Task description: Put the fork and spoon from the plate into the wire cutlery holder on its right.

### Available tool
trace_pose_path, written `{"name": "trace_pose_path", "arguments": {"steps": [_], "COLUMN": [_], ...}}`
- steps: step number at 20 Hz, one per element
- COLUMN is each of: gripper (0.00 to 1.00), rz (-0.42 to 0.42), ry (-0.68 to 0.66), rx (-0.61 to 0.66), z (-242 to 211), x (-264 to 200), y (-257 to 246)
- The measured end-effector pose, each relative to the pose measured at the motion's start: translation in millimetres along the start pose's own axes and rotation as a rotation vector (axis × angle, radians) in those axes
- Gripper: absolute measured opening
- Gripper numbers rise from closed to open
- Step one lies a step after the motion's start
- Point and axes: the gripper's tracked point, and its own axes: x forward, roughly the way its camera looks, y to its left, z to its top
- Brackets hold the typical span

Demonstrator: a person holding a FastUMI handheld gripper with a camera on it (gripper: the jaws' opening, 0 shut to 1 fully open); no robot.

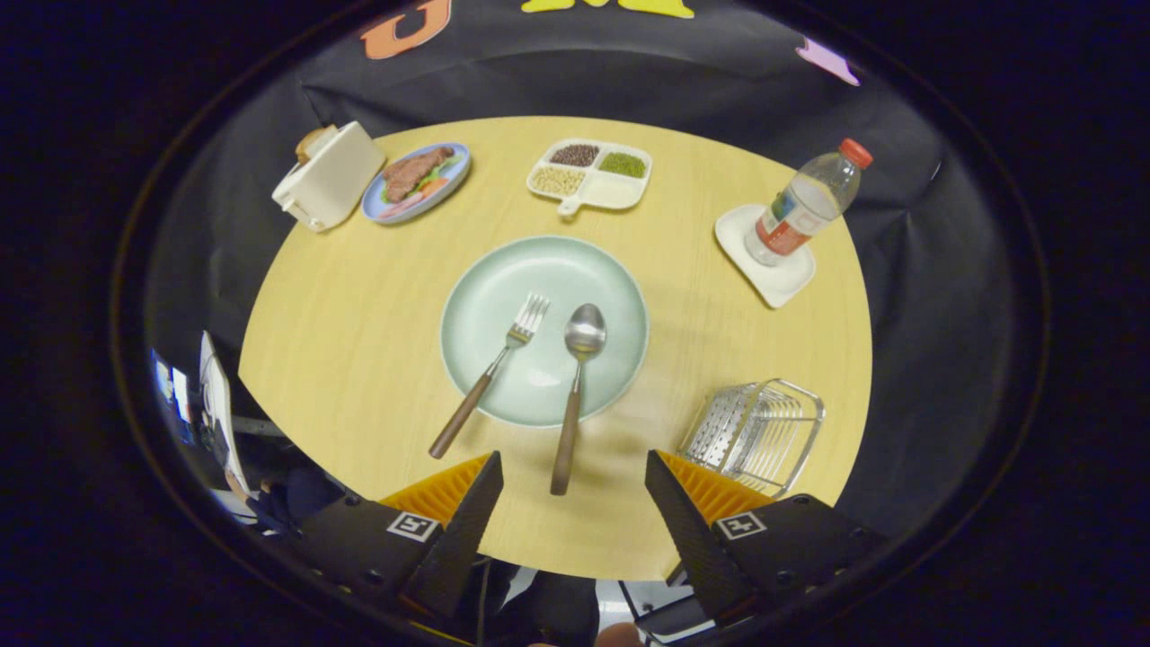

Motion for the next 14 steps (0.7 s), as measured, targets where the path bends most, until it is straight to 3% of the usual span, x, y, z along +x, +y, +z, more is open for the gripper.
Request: {"name": "trace_pose_path", "arguments": {"steps": [5, 10, 14], "gripper": [0.96, 0.89, 0.58], "rz": [-0.020, -0.020, -0.012], "ry": [0.092, 0.145, 0.164], "rx": [-0.017, 0.026, 0.045], "z": [-6.1, -13.4, -13.7], "x": [45.7, 75.7, 83.1], "y": [2.0, 4.2, 7.1]}}
